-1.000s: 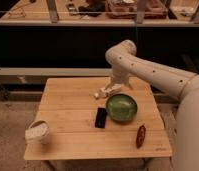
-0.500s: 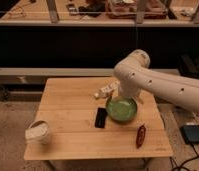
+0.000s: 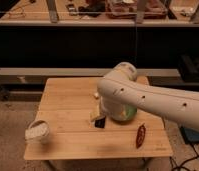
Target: Move the arm in a circular motion
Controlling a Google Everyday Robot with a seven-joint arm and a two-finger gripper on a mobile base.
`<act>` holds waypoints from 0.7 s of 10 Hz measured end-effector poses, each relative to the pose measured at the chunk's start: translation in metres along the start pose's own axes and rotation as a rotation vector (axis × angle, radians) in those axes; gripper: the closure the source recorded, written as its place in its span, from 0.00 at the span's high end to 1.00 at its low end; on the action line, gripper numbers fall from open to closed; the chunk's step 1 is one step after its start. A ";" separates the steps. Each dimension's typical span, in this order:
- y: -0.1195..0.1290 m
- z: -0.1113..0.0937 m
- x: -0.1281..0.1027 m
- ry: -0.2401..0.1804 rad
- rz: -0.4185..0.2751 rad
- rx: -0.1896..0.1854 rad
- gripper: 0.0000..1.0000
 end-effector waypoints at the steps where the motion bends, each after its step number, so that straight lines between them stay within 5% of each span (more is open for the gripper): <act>1: -0.043 0.011 0.003 -0.026 -0.123 0.057 0.80; 4: -0.125 0.052 0.040 -0.072 -0.356 0.131 0.80; 7: -0.152 0.079 0.134 -0.012 -0.444 0.071 0.80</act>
